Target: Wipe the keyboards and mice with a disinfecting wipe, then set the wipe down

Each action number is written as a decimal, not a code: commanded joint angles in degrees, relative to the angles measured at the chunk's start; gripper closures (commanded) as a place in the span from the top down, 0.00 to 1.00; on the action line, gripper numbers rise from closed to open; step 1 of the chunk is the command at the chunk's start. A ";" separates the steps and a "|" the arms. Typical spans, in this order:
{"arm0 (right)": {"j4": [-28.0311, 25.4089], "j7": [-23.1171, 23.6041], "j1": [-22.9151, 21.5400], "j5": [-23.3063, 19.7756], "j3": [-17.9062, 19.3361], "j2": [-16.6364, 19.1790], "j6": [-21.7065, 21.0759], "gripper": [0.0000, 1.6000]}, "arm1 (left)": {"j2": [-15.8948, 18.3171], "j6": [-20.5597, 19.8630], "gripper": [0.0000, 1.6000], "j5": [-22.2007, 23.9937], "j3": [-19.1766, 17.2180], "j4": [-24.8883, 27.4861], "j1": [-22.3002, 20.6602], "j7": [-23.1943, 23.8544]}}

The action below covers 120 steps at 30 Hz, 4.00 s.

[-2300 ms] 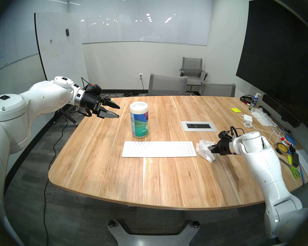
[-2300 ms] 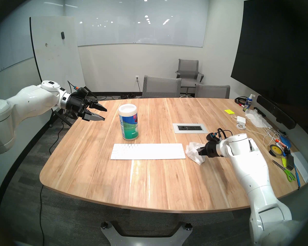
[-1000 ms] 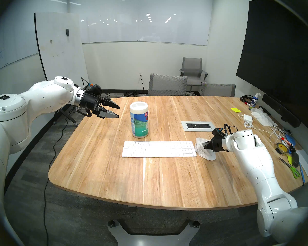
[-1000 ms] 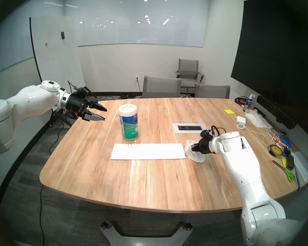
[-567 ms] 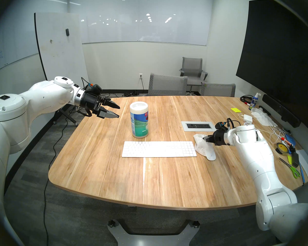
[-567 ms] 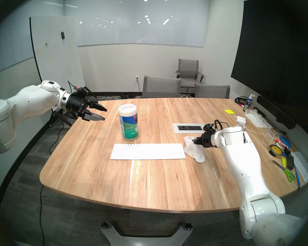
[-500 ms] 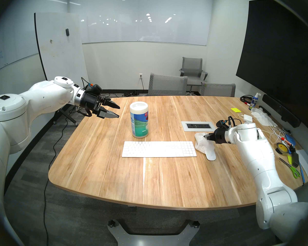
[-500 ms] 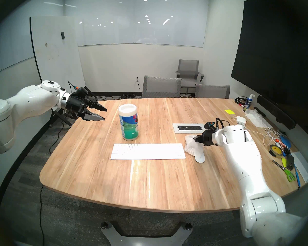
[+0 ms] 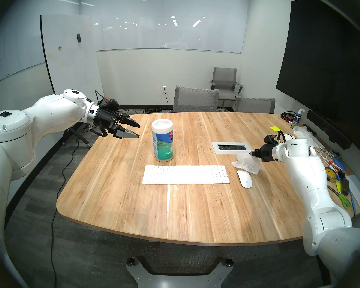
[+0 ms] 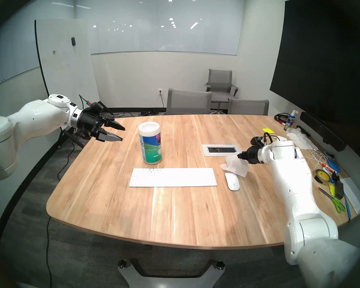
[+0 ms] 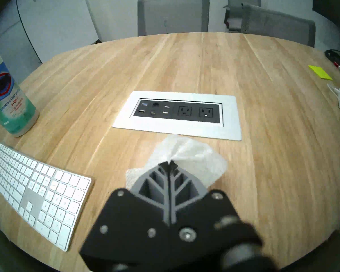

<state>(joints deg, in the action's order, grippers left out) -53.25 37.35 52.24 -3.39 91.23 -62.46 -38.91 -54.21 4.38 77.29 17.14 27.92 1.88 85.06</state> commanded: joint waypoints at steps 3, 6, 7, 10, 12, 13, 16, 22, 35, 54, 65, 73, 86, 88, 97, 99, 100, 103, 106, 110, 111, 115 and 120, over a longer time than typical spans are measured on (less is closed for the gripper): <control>4.17 -1.88 -5.74 0.74 0.81 1.37 3.31 0.00 | -0.01 -0.08 1.00 0.39 -0.43 -0.13 -1.33 -0.06; 5.90 -2.46 -6.60 1.07 0.96 1.54 4.36 0.00 | -0.01 -0.08 1.00 0.39 -0.43 -0.13 -1.33 -0.06; 6.76 -2.74 -6.96 1.31 0.90 1.54 4.98 0.00 | -0.01 -0.08 1.00 0.40 -0.43 -0.13 -1.33 -0.06; 8.84 -3.03 -7.86 1.83 0.70 1.54 6.26 0.00 | -0.01 -0.08 1.00 0.41 -0.41 -0.13 -1.34 -0.06; 10.30 -3.13 -8.34 2.19 0.56 1.51 7.23 0.00 | -0.01 -0.09 1.00 0.42 -0.40 -0.12 -1.35 -0.06; 10.30 -3.13 -8.34 2.19 0.56 1.51 7.23 0.00 | -0.01 -0.09 1.00 0.42 -0.40 -0.12 -1.35 -0.06; 12.52 -3.10 -9.20 3.01 0.23 1.31 8.32 0.00 | -0.01 -0.09 1.00 0.45 -0.37 -0.12 -1.36 -0.06; 14.21 -3.02 -9.93 3.65 0.32 0.95 9.22 0.43 | -0.01 -0.09 1.00 0.45 -0.37 -0.12 -1.36 -0.06; 8.95 0.53 -8.80 2.92 1.29 1.75 8.85 1.00 | -0.02 -0.07 1.00 0.40 -0.42 -0.13 -1.33 -0.06; 1.07 1.04 -6.14 2.32 4.65 2.80 5.70 1.00 | -0.01 -0.09 1.00 0.47 -0.34 -0.12 -1.37 -0.06; -1.57 1.16 -4.67 3.48 4.01 3.42 6.39 1.00 | -0.02 -0.09 1.00 0.55 -0.26 -0.11 -1.40 -0.06; -3.59 2.71 -2.68 4.01 3.88 4.33 6.39 0.00 | -0.02 -0.08 1.00 0.61 -0.19 -0.11 -1.42 -0.06; -4.54 2.36 -2.38 4.89 4.56 3.83 6.19 1.00 | -0.02 -0.08 1.00 0.59 -0.22 -0.11 -1.41 -0.06; -5.07 2.88 -2.19 5.45 3.98 4.44 6.48 1.00 | -0.02 -0.08 1.00 0.58 -0.22 -0.12 -1.41 -0.06; -10.52 5.19 4.74 9.71 0.13 8.26 13.17 1.00 | -0.02 -0.07 1.00 0.50 -0.32 -0.13 -1.37 -0.06; -11.06 5.44 5.71 10.03 0.64 8.82 14.42 1.00 | -0.02 -0.08 1.00 0.54 -0.27 -0.12 -1.39 -0.06; -11.06 5.44 5.71 10.03 0.64 8.82 14.42 1.00 | -0.02 -0.08 1.00 0.54 -0.27 -0.12 -1.39 -0.06; -11.38 3.73 6.26 10.37 1.86 8.29 16.94 1.00 | -0.02 -0.08 1.00 0.57 -0.24 -0.12 -1.40 -0.06; -11.20 2.62 6.39 11.03 2.15 7.88 19.29 1.00 | -0.02 -0.08 1.00 0.56 -0.25 -0.12 -1.40 -0.06; -11.66 0.78 7.28 11.31 2.97 7.06 21.44 1.00 | -0.02 -0.08 1.00 0.57 -0.24 -0.12 -1.40 -0.06; -10.61 2.58 7.09 11.57 2.13 7.68 22.33 1.00 | -0.02 -0.08 1.00 0.63 -0.17 -0.11 -1.43 -0.06; -9.57 2.87 6.39 11.40 2.45 7.40 23.55 1.00 | -0.02 -0.08 1.00 0.63 -0.17 -0.11 -1.43 -0.06; -10.00 4.67 7.06 10.79 2.75 7.65 23.65 1.00 | -0.02 -0.08 1.00 0.65 -0.15 -0.11 -1.43 -0.06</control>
<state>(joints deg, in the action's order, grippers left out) -62.55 39.24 60.18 8.68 93.72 -55.69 -16.55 -54.23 4.40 77.38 17.23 27.92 1.85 85.06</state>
